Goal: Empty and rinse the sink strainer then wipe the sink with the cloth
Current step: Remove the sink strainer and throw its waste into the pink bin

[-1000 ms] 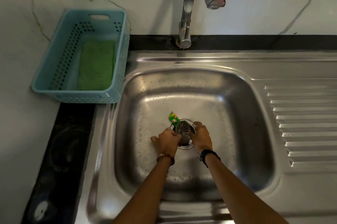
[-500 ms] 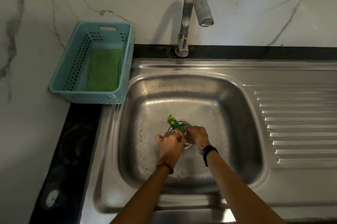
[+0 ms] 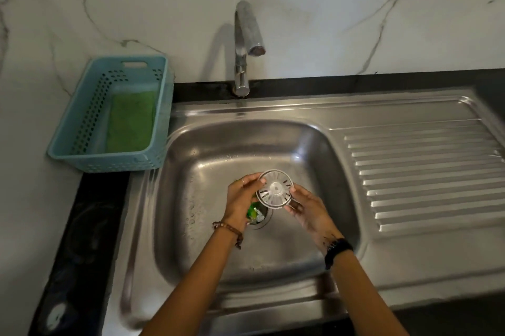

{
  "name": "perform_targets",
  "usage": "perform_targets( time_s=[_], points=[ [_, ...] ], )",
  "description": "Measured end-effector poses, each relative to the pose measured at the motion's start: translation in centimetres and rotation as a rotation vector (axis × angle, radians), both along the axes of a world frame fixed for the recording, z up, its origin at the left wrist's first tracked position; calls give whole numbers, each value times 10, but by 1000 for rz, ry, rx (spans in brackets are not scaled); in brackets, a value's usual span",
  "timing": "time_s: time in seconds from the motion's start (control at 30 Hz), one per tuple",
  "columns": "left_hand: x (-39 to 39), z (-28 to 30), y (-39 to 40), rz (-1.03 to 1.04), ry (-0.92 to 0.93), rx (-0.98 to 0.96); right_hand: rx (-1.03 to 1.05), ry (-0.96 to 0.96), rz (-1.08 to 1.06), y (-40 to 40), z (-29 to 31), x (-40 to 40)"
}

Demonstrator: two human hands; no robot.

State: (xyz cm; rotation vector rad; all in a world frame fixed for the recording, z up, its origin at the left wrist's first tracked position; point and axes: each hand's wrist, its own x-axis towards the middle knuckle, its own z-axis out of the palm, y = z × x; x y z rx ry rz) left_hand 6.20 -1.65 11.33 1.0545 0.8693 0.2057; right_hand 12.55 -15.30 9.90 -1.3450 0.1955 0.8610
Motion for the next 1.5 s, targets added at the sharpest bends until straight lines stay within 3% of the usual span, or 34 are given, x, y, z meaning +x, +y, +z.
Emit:
perform_targets(
  time_s=[0.23,0.4,0.8,1.07,1.23,1.37,1.5],
  points=[
    [75,28,-33,-166,-6,121,-43,-421,-113,-57,38,49],
    [125,32,-58,-248,49,191,-89,-412,-213,-86,52,104],
    [209,16,-94,-75,126,346,-284,-590,-203,-95,38,196],
    [216,15,-105,-29,150,476,-398,-723,-102,-97,36,203],
    [187,12,-96,5,141,505,-380,-901,-186,-80,52,172],
    [127,-18,-62,9,315,568,-295,-875,47,-41,43,109],
    [53,-49,-10,-55,495,707,-351,-516,463,5,0,54]
  ],
)
